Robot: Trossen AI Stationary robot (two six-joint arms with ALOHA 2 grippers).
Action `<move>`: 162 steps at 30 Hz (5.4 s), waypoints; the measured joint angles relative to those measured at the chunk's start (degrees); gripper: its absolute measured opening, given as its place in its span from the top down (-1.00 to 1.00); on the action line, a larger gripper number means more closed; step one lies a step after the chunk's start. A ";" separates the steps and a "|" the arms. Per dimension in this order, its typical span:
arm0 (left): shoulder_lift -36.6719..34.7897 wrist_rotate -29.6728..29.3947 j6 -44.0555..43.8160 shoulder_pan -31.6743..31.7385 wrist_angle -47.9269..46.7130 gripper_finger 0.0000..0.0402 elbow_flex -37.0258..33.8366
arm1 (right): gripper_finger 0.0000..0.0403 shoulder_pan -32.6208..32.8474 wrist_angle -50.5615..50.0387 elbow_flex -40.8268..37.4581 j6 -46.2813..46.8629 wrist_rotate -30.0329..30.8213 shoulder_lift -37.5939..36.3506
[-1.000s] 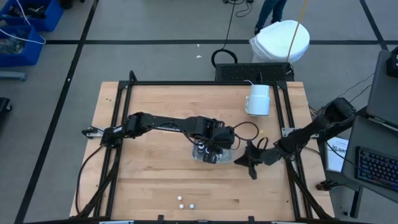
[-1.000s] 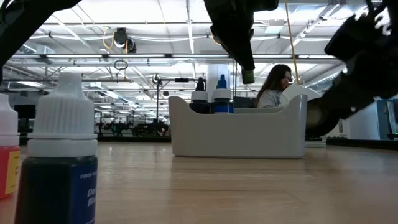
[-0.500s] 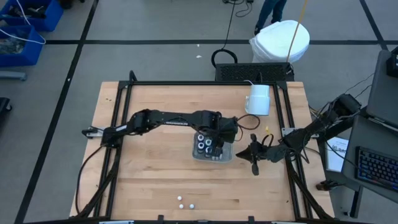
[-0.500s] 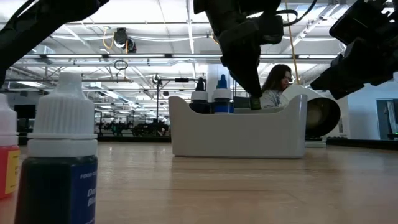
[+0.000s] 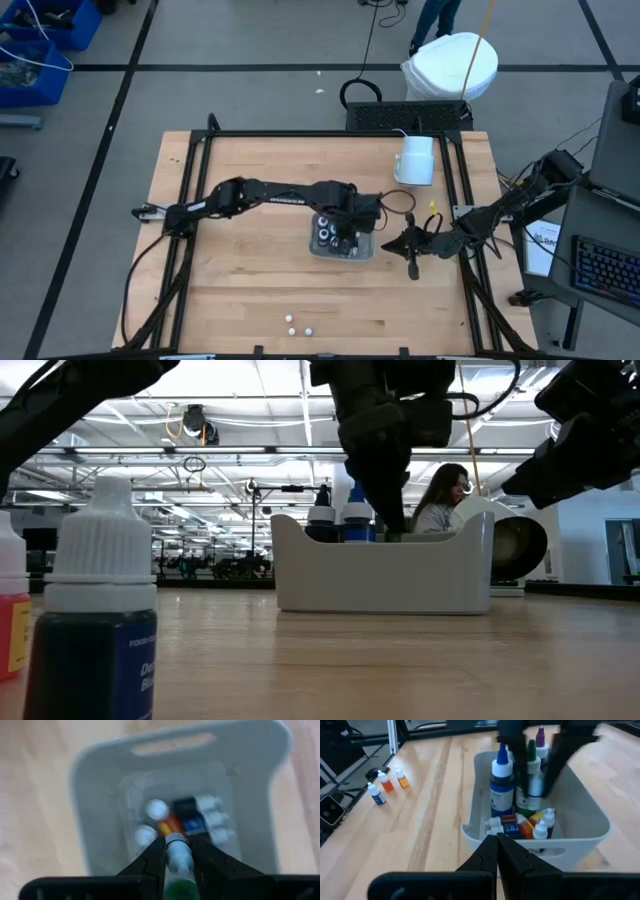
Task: Pick & Place food coloring
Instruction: Put the small green food coloring into the gray bin, then adjust the big blue food coloring in the gray bin
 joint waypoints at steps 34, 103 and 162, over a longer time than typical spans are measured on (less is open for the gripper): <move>1.97 -0.45 0.73 -1.67 3.63 0.60 0.15 | 1.00 0.02 0.25 0.00 -0.02 0.00 0.02; -44.41 -8.73 -13.56 -29.95 3.44 0.91 -32.02 | 1.00 0.11 2.04 0.02 1.51 -0.15 0.07; -56.99 -26.70 -11.61 -31.01 80.32 0.98 -91.49 | 1.00 -1.22 22.59 0.02 -9.51 8.59 10.99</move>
